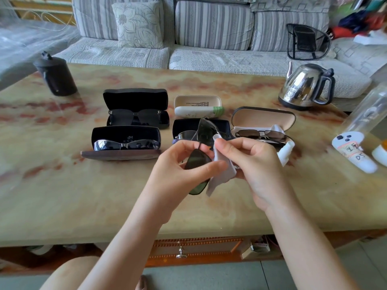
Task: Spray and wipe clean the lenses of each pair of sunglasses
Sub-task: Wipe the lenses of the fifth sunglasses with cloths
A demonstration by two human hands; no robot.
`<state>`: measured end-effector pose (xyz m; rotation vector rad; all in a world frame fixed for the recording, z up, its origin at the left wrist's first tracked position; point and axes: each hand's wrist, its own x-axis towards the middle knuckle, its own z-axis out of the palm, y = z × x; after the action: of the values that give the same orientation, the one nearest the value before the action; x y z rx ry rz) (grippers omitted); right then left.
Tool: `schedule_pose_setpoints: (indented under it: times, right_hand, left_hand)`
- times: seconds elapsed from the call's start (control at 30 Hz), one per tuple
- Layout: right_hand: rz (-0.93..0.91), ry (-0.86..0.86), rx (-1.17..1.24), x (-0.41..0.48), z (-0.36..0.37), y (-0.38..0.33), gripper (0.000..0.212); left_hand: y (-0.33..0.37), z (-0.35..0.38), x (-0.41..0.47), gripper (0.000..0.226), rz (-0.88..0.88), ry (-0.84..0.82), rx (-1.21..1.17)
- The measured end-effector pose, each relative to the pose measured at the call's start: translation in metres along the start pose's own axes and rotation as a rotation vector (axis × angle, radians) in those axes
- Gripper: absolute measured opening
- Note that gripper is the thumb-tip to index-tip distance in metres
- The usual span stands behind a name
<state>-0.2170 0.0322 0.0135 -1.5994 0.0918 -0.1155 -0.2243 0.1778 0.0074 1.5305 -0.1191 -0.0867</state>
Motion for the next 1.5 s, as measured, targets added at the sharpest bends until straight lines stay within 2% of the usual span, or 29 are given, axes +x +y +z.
schedule_pose_setpoints:
  times: [0.07,0.13,0.2,0.3,0.37,0.47,0.8,0.9,0.93,1.1,1.2,1.33,1.4,1.5]
  right_hand:
    - [-0.022,-0.01,-0.012,-0.001,0.003,0.001,0.017]
    - [-0.036,-0.033,-0.012,-0.001,0.004,0.001,0.022]
    - [-0.031,-0.117,0.031,-0.002,0.0,0.002,0.033]
    - [-0.014,-0.305,0.106,-0.006,-0.009,0.002,0.036]
    - [-0.005,-0.334,0.111,-0.008,-0.014,0.003,0.045]
    - [0.01,-0.288,0.098,-0.009,-0.017,0.004,0.046]
    - [0.097,-0.114,0.256,-0.003,-0.021,0.003,0.006]
    - [0.091,-0.045,0.333,0.0,-0.023,0.0,0.035]
    - [0.091,-0.034,0.33,0.001,-0.025,-0.001,0.037]
    - [0.06,0.017,0.17,0.004,-0.033,-0.002,0.017]
    - [0.051,0.061,0.116,0.003,-0.035,-0.003,0.02]
    - [-0.064,0.183,-0.221,0.003,-0.042,0.003,0.02]
    - [-0.133,0.204,-0.38,0.003,-0.041,0.006,0.019]
    - [-0.182,0.18,-0.388,0.003,-0.033,0.008,0.018]
  left_hand:
    - [-0.002,0.0,0.0,0.036,0.023,0.016,0.053]
    - [-0.004,0.0,0.001,0.03,0.048,0.044,0.076]
    - [-0.005,-0.001,0.002,0.02,0.057,0.076,0.059]
    - [-0.007,-0.005,0.003,0.012,0.069,0.105,0.035]
    - [-0.007,-0.006,0.004,0.008,0.066,0.122,0.023]
    - [-0.007,-0.007,0.004,0.006,0.045,0.128,-0.013]
    - [-0.006,-0.009,0.005,0.006,-0.001,0.122,-0.037]
    - [-0.005,-0.01,0.005,0.006,-0.008,0.121,-0.029]
    - [-0.005,-0.01,0.005,0.006,-0.01,0.119,-0.021]
    - [-0.006,-0.008,0.004,0.004,-0.014,0.115,-0.022]
    - [-0.003,-0.005,0.003,0.014,-0.025,0.071,-0.12]
    - [-0.003,-0.005,0.005,0.028,-0.112,-0.012,-0.368]
    - [-0.005,-0.005,0.005,0.026,-0.108,-0.037,-0.38]
    - [-0.008,-0.002,0.003,0.027,-0.089,-0.077,-0.314]
